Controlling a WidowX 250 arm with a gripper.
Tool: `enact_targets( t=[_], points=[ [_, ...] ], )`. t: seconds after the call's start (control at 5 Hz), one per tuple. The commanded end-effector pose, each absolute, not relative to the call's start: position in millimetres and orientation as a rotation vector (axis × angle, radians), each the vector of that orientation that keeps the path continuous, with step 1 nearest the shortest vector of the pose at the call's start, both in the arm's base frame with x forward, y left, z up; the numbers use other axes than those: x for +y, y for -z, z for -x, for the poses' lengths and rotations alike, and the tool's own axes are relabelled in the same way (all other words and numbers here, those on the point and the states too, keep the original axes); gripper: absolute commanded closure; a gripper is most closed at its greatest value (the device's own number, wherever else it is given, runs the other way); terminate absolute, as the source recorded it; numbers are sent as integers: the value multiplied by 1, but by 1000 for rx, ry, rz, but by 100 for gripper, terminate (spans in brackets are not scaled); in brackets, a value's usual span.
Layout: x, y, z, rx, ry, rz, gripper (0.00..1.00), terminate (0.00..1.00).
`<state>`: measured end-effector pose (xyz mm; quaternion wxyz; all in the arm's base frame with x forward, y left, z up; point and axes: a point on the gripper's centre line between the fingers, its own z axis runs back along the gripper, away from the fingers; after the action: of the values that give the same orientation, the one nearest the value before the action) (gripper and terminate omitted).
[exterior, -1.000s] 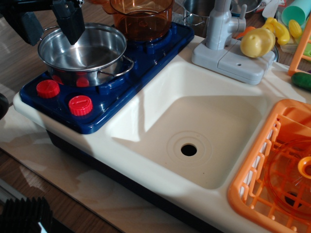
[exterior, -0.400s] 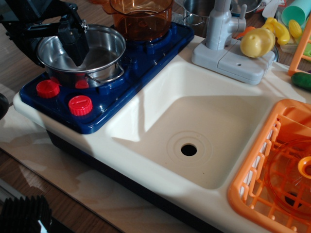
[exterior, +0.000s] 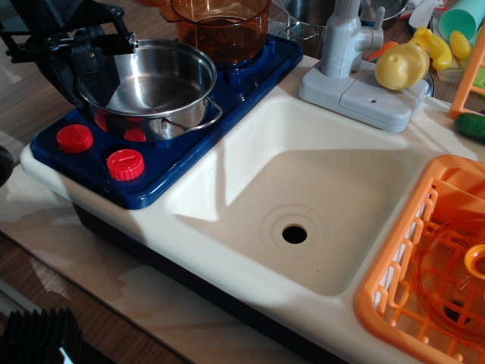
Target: Put pan from stove to sink
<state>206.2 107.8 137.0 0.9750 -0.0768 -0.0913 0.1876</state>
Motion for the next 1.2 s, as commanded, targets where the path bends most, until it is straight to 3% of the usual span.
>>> enact_targets(
  t=[0.0,0.4,1.0],
  points=[
    [110,-155,-214,-226,-377,119,100,0],
    [73,-184,-217,-215,-422,74,100,0],
    [1,-194,-224,-273,-489,-34,100,0]
  ],
)
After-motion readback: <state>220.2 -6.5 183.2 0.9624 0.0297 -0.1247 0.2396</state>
